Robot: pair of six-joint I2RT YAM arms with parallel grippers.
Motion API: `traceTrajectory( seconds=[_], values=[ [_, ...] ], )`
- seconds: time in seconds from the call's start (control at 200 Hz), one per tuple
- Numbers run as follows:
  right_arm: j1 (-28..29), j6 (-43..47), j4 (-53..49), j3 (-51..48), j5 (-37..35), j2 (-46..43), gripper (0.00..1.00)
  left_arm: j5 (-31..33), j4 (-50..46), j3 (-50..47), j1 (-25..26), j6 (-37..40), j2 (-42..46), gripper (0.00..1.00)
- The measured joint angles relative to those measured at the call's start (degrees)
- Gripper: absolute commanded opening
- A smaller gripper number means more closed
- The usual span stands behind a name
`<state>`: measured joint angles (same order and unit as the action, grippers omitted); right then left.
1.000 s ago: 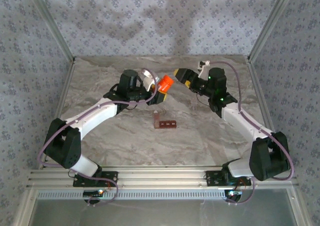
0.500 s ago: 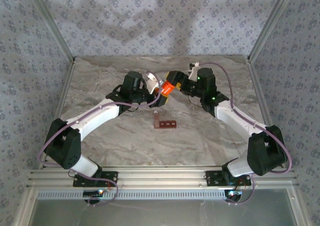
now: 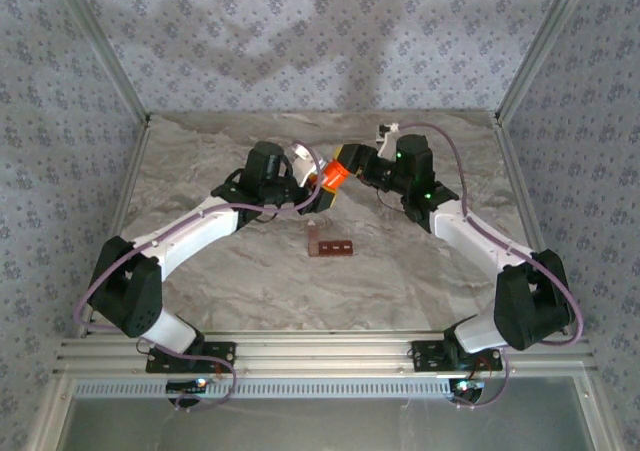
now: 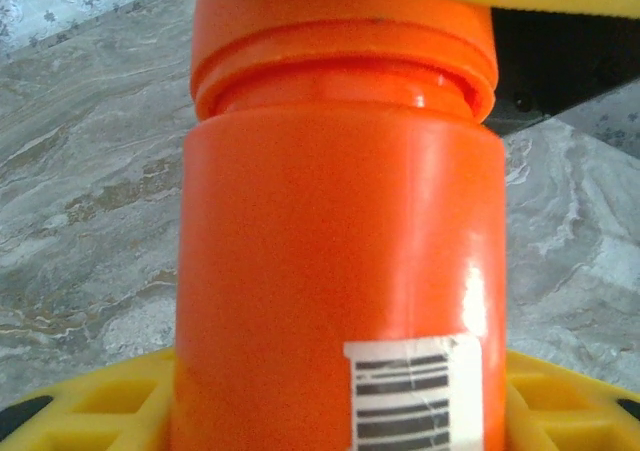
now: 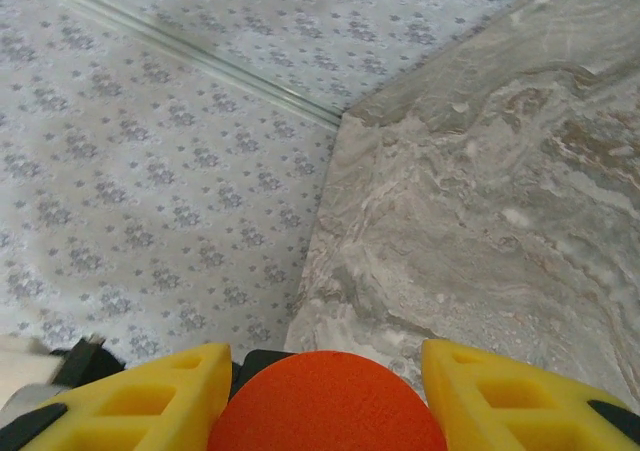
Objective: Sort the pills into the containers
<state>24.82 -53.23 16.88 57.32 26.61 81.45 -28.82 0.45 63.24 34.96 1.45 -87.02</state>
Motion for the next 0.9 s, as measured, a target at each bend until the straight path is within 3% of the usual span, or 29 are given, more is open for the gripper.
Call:
traceTrajectory(
  seconds=[0.28,0.54,0.735,0.9],
  values=[
    [-4.24,9.25,11.65,-1.90,13.84,0.24,0.35,-11.98,3.89,-0.07,-2.36,-5.20,0.00,0.00],
    [-9.09,10.88,16.31,-1.90,17.77,2.43,0.34,-18.38,3.43,-0.07,-4.17,-7.58,0.02,0.00],
    [-9.33,12.72,13.57,-1.92,16.28,2.05,0.39,-19.80,2.58,-0.07,-4.17,-7.78,0.04,0.00],
    [-10.43,16.06,2.99,-3.37,7.54,-1.25,0.39,-18.12,2.19,-0.59,-4.28,-7.72,0.90,0.00]
  ],
)
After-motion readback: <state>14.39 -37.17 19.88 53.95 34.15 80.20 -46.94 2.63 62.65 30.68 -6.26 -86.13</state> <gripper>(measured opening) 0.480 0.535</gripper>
